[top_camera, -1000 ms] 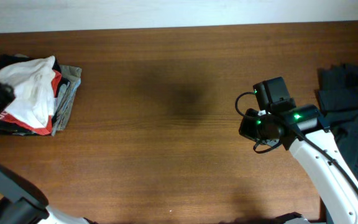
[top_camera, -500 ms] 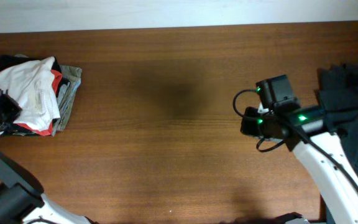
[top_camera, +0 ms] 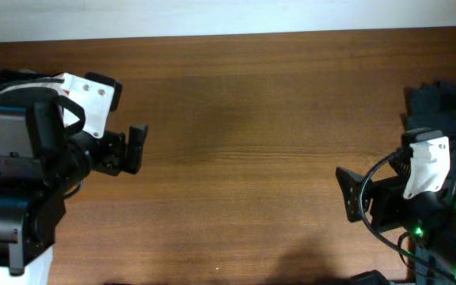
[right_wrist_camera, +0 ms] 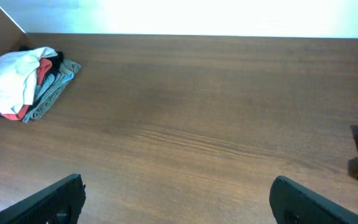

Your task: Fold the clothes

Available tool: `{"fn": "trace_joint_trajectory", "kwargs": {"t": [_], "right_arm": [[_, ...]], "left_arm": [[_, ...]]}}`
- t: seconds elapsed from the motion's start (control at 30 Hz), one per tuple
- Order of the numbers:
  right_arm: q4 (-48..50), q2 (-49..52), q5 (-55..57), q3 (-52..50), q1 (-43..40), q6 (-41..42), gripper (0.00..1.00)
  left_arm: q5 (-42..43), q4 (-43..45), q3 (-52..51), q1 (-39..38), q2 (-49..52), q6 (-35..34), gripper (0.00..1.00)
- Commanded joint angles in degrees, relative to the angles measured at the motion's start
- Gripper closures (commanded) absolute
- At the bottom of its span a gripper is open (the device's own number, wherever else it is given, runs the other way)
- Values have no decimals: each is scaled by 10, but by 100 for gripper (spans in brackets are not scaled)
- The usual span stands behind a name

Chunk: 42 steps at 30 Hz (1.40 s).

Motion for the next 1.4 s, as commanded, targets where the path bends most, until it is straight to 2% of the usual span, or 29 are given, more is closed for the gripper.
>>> {"fn": "trace_joint_trajectory", "kwargs": {"t": [0.0,0.17,0.3,0.37,0.43,0.53,0.73,0.8,1.0,1.07,1.37], "right_arm": [[1,5,-3,8,-1,-6,1],[-9,5,-1,8,-1,-7,1],[-11,-19,121,22,-1,-11,1],[24,-65,125,-2,-25,-74,1],[86,-126,111,-75,-72,-100,1],[200,-249,89,-257,-129,-107,1],[426,-454,56,-617,-137,-109,1],[499,-485,54,-694,-137,-109,1],[669,-485,47,-823,-136,-109,1],[757,-485,23,-876,-136,-109,1],[687,-483,17,-880,-136,-109,1]], "left_arm": [[-23,-11,-2,-2,1,8,1],[-23,-11,-2,-2,1,8,1],[-23,-11,-2,-2,1,8,1],[-23,-11,-2,-2,1,8,1],[-23,-11,-2,-2,1,8,1],[-23,-11,-2,-2,1,8,1],[-23,-11,-2,-2,1,8,1],[-23,-11,-2,-2,1,8,1],[-23,-11,-2,-2,1,8,1],[-23,-11,-2,-2,1,8,1],[-23,-12,-2,-2,1,7,1]]}}
